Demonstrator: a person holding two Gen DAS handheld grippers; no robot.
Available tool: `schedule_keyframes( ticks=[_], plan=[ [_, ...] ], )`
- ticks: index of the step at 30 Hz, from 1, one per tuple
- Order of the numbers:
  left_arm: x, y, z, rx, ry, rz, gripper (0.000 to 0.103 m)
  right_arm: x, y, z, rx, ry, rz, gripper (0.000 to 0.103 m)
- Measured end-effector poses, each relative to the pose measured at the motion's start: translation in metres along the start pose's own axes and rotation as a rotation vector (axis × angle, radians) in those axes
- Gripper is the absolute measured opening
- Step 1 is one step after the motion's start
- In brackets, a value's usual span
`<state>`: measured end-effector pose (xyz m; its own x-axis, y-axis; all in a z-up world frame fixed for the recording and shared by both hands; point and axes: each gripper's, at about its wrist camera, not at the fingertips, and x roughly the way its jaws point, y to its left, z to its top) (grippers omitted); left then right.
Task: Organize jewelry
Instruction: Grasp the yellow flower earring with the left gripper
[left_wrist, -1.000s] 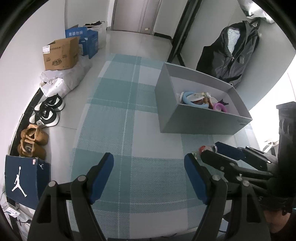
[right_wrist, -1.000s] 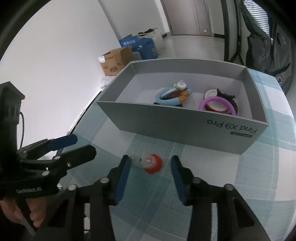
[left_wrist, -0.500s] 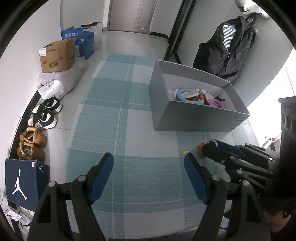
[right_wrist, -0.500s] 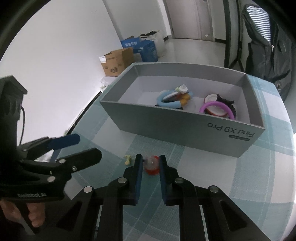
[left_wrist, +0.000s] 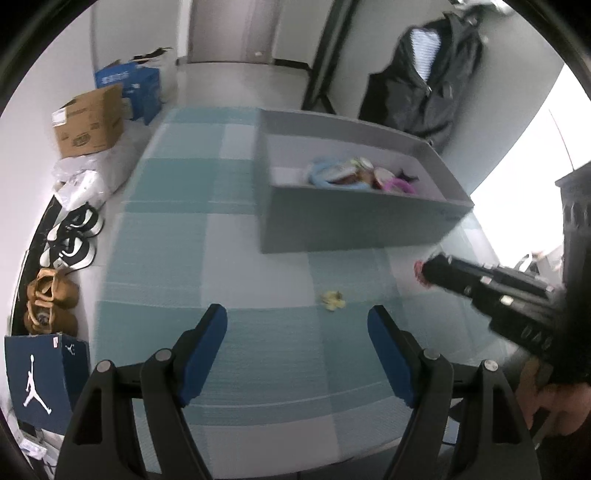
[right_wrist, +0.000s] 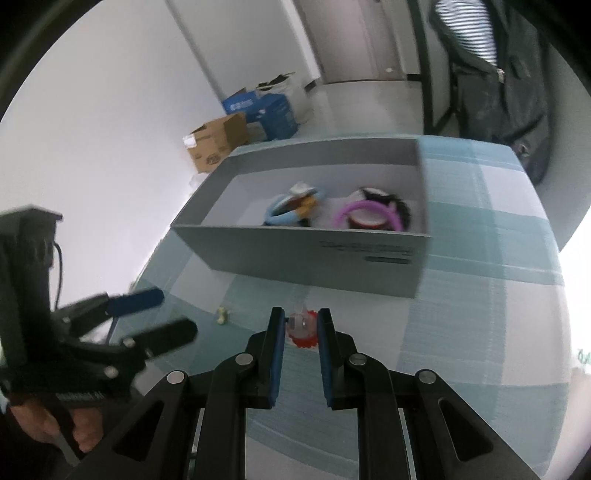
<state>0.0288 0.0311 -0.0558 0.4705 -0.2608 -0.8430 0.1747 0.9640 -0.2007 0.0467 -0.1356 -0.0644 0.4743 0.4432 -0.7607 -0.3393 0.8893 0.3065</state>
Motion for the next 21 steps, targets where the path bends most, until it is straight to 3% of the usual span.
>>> schedule_keyframes(
  ticks=[5,10,12,13,14,15,17,19,21],
  plan=[
    [0.011,-0.013,0.000,0.037,0.036,0.006,0.074,-0.018,-0.011,-0.002,0.012,-0.028,0.001,0.016],
    [0.015,-0.018,0.003,0.056,0.024,0.057,0.073,-0.038,-0.016,-0.003,0.012,-0.053,0.004,0.016],
    [0.015,-0.021,0.004,0.071,0.018,0.097,0.054,-0.043,-0.017,-0.002,0.012,-0.063,0.005,0.016],
    [0.015,-0.022,0.005,0.081,0.016,0.113,0.038,-0.046,-0.017,-0.001,0.012,-0.069,0.004,0.016],
    [0.015,-0.024,0.006,0.090,0.015,0.124,0.032,-0.049,-0.019,-0.001,0.015,-0.075,0.005,0.016],
    [0.015,-0.025,0.006,0.094,0.014,0.122,0.032,-0.051,-0.020,-0.001,0.021,-0.079,0.005,0.016],
    [0.015,-0.027,0.005,0.094,0.011,0.117,0.015,-0.055,-0.025,0.000,0.034,-0.081,0.010,0.016],
    [0.016,-0.031,0.005,0.112,0.011,0.120,0.008,-0.057,-0.025,0.001,0.033,-0.087,0.011,0.016],
    [0.017,-0.034,0.004,0.131,0.011,0.119,0.008,-0.059,-0.024,0.001,0.032,-0.089,0.017,0.016]
  ],
)
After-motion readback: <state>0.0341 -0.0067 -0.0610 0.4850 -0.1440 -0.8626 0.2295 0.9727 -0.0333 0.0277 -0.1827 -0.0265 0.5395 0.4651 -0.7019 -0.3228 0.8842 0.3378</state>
